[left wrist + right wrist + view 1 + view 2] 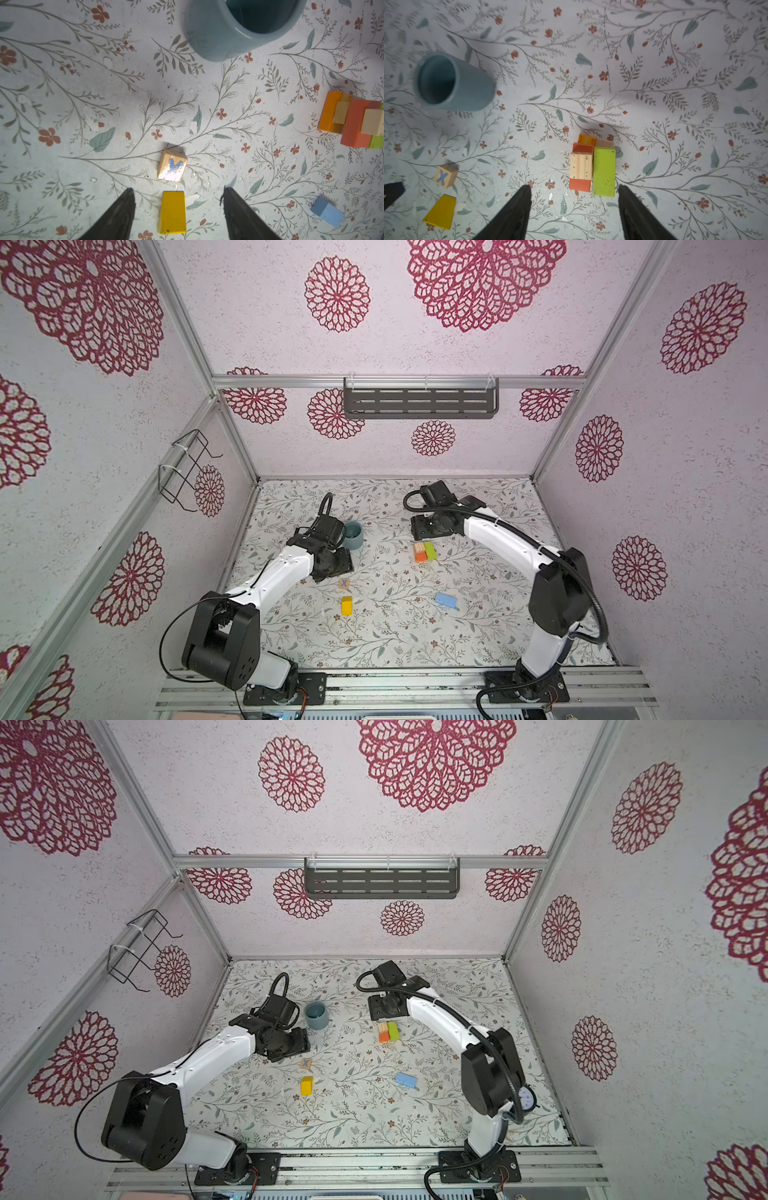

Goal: Build the wood block tower
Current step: 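Open the right gripper and withdraw it while the left gripper moves over the X cube, then lower the left gripper and close it on the blue-X wooden cube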

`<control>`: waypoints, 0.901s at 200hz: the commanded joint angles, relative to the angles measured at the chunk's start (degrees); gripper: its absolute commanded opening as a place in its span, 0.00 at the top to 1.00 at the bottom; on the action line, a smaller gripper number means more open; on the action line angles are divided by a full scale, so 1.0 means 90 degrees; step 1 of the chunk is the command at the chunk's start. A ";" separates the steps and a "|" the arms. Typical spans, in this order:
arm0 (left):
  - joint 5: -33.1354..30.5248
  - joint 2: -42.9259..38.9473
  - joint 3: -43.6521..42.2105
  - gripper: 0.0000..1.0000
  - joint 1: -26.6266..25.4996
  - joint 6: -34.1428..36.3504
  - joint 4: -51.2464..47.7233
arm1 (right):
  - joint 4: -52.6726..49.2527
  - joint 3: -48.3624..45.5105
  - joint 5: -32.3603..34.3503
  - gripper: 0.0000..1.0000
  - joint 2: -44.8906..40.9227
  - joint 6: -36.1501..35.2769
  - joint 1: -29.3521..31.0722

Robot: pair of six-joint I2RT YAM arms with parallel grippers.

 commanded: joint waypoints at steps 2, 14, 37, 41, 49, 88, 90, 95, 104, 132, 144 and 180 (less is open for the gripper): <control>-0.0056 0.0129 0.0203 0.32 -0.0209 0.0006 -0.0200 | 0.0721 -0.0464 -0.0253 0.26 -0.0559 -0.0131 -0.0136; -0.0156 0.0223 0.0251 0.33 -0.0335 -0.0036 -0.0257 | 0.0797 -0.0635 -0.0292 0.25 -0.0704 -0.0154 -0.0185; -0.0335 0.0423 0.0347 0.34 -0.0533 -0.0114 -0.0334 | 0.0899 -0.0923 -0.0332 0.25 -0.0951 -0.0200 -0.0258; -0.0345 0.0453 0.0360 0.35 -0.0549 -0.0131 -0.0333 | 0.0923 -0.0977 -0.0345 0.24 -0.0988 -0.0209 -0.0280; -0.0369 0.0516 0.0371 0.36 -0.0575 -0.0145 -0.0336 | 0.0977 -0.1087 -0.0378 0.24 -0.1067 -0.0218 -0.0305; -0.0343 0.0781 0.0352 0.41 -0.0580 -0.0131 -0.0269 | 0.1275 -0.1609 -0.0578 0.21 -0.1473 -0.0287 -0.0409; -0.0349 0.0798 0.0345 0.41 -0.0580 -0.0125 -0.0268 | 0.1288 -0.1636 -0.0579 0.21 -0.1495 -0.0289 -0.0417; -0.0357 0.0834 0.0340 0.41 -0.0580 -0.0125 -0.0273 | 0.1322 -0.1696 -0.0594 0.21 -0.1538 -0.0304 -0.0423; -0.0371 0.0891 0.0323 0.42 -0.0563 -0.0115 -0.0269 | 0.1387 -0.1794 -0.0638 0.20 -0.1639 -0.0330 -0.0448; -0.0396 0.1106 0.0235 0.42 -0.0517 -0.0107 -0.0136 | 0.1527 -0.2066 -0.0747 0.18 -0.1850 -0.0351 -0.0510; -0.0401 0.1209 0.0225 0.43 -0.0510 -0.0107 -0.0092 | 0.1545 -0.2137 -0.0770 0.17 -0.1891 -0.0366 -0.0525; -0.0396 0.1427 0.0244 0.43 -0.0448 -0.0056 0.0019 | 0.1558 -0.2227 -0.0801 0.16 -0.1915 -0.0357 -0.0552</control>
